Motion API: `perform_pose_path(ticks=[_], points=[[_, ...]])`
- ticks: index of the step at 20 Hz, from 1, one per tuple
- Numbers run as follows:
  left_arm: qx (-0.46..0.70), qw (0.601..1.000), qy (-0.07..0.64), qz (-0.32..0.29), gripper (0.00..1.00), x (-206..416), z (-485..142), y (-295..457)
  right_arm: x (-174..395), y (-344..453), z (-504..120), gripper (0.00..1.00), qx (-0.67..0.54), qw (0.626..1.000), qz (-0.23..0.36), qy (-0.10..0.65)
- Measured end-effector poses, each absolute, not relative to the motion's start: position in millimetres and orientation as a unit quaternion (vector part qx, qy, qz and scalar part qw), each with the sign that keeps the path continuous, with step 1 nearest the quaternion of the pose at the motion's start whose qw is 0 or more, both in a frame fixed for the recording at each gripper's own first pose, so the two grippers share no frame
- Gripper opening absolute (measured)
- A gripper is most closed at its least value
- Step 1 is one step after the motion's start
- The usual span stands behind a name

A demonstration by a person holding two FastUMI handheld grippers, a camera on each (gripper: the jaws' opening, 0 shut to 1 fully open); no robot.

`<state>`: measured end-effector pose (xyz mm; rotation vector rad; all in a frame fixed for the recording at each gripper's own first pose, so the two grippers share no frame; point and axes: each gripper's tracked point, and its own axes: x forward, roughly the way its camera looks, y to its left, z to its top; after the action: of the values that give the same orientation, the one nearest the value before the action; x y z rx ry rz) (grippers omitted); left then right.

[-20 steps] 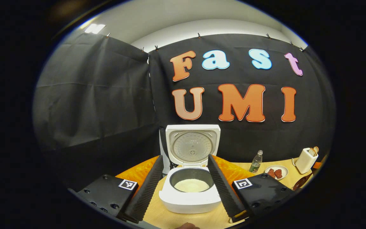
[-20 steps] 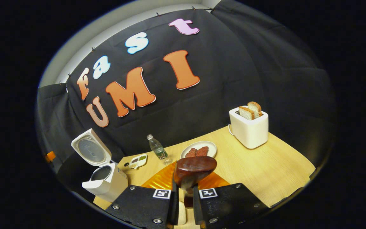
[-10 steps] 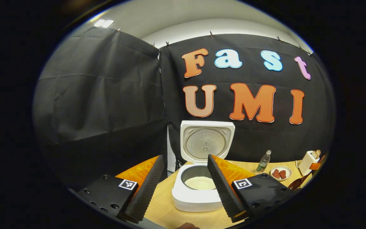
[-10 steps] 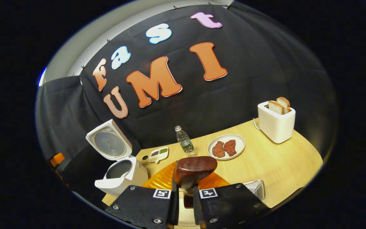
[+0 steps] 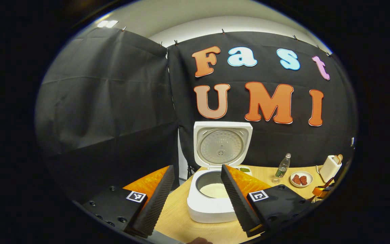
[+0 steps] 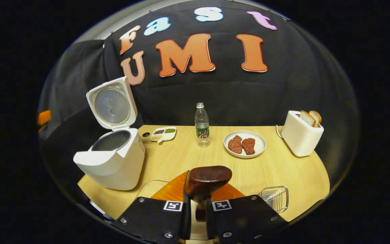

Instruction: Close the left gripper, press the button to open the rice cooker; take a wooden spoon from the chopstick holder with the right hand, scoop a spoonful of rice and pour it into the rice cooker, then put the wooden spoon back into the chopstick holder.

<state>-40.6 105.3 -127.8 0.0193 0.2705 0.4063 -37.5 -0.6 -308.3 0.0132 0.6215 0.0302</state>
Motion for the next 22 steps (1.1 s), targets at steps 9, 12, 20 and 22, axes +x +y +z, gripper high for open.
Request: perform_pose_path(ticks=[9, 12, 20, 22], points=[[0.022, 0.968, 0.143, 0.203, 0.9, -42.6, -127.7, 108.0, -41.4, 13.2, -349.5, 0.17, -0.122, 0.945, 0.041, 0.302], [0.03, 0.968, 0.144, 0.202, 0.9, -41.0, -126.1, 107.6, -45.9, 25.5, -357.2, 0.16, -0.164, 0.943, 0.062, 0.284], [0.039, 0.968, 0.147, 0.199, 0.94, -43.7, -124.0, 106.4, -56.0, 41.4, -363.5, 0.16, -0.158, 0.948, 0.064, 0.267], [0.038, 0.968, 0.15, 0.199, 0.94, -45.6, -125.0, 107.0, -54.0, 45.3, -361.0, 0.16, -0.126, 0.953, 0.062, 0.268]])
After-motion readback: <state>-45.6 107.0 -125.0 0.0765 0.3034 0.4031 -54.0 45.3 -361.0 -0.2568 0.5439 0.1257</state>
